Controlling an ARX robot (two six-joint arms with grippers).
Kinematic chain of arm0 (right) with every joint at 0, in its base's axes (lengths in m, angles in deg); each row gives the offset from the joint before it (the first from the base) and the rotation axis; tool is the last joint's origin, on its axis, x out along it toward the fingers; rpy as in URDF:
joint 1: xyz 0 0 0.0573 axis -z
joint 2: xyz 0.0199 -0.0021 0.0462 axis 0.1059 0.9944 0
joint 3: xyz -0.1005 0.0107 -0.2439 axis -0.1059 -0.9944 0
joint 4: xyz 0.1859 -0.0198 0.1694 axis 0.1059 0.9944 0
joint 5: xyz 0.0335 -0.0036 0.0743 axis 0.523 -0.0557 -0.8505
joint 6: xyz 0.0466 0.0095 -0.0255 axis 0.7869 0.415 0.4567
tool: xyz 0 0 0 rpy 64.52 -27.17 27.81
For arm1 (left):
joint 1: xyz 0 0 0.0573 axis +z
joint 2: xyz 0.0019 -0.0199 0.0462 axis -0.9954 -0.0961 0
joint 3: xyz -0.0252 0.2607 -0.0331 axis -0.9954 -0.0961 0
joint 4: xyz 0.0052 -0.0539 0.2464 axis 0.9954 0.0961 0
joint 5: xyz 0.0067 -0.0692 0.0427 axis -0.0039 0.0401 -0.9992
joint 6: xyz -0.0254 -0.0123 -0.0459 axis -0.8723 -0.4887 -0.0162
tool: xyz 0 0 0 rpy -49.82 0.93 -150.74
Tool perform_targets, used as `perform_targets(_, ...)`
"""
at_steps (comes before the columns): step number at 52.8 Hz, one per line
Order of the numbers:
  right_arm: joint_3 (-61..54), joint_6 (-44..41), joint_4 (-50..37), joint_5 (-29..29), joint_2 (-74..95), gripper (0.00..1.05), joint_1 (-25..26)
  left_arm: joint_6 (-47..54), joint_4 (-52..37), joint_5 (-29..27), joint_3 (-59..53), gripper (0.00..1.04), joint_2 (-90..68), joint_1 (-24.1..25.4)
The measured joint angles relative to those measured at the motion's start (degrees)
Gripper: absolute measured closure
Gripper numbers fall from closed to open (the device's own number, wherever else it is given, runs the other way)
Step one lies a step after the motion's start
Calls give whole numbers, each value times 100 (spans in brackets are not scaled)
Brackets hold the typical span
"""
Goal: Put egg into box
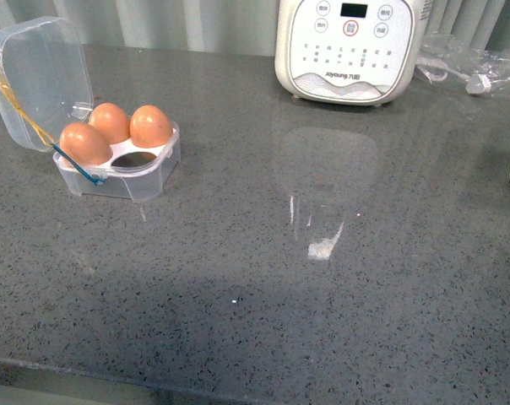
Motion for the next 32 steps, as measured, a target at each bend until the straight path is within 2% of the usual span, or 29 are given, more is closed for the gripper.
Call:
perform_targets(4,-4,-2,-2,-9,-20,58,2,0,-2,0,0,7,0,0)
perform_targets(7,-22,-2,-2,-15,-63,61,-2,0,0,0,0,7,0,0)
perform_targets(21,-11,13,151,13,-555,62,-162,0,0,-2,0,7,0,0)
perform_targets(26,149,63,330,74,-850,62,-472,0,0,0,0,7,0,0)
perform_targets(32,588,114,520,168,-951,62,-1130,0,0,0,0,7,0,0)
